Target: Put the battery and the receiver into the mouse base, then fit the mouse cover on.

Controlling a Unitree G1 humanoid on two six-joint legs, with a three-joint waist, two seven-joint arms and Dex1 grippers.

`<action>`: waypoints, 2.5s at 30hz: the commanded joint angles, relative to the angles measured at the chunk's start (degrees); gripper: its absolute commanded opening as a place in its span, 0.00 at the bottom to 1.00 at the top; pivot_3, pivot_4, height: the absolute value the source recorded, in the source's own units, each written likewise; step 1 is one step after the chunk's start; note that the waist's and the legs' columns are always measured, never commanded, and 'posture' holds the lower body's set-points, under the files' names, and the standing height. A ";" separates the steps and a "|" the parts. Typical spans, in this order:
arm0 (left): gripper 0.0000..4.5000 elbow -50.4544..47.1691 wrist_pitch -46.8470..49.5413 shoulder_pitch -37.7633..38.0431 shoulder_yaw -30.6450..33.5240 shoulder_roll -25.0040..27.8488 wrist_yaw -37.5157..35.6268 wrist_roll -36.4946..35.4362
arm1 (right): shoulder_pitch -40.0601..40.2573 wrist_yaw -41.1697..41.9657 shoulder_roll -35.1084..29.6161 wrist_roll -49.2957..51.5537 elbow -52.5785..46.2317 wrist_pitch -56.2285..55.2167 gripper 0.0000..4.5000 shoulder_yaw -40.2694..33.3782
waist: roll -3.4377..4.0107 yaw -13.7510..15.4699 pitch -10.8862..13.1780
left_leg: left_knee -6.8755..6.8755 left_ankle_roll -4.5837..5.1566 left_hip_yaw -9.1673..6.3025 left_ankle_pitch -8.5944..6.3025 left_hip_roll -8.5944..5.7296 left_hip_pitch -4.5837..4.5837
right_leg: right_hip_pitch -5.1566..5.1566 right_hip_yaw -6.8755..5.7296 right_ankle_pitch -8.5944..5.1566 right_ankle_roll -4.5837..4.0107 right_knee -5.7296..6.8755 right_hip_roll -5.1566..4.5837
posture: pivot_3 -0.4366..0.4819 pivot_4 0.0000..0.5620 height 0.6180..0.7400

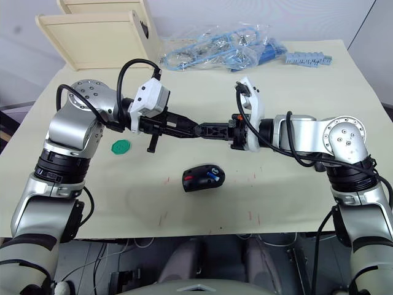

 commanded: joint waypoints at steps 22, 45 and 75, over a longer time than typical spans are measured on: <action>0.03 -2.44 -0.48 -1.74 0.51 -0.72 0.10 -0.36 | -0.72 -0.23 1.52 1.49 -0.19 0.31 0.21 -1.15 | 0.00 -0.92 0.00 | 0.00 0.00 -0.01 0.00 0.00 0.00 | 0.00 0.00 0.00 0.00 0.00 0.00 | 0.48 0.27 1.00; 0.80 -6.49 7.56 3.96 5.77 2.85 3.76 -4.62 | 0.86 0.30 -1.97 1.49 -1.41 1.60 0.00 -2.58 | 0.03 -1.06 0.02 | -0.03 0.00 -0.01 0.00 0.01 0.02 | -0.01 0.04 0.00 0.00 -0.01 0.00 | 0.48 0.27 1.00; 0.99 -22.78 8.54 39.07 15.02 8.55 14.68 -9.97 | 24.99 10.36 -25.60 1.49 -16.49 -2.16 0.00 -13.36 | 0.03 0.50 0.02 | -0.03 0.00 0.04 0.00 0.04 0.06 | 0.02 0.07 0.01 -0.01 -0.04 0.01 | 0.48 0.27 1.00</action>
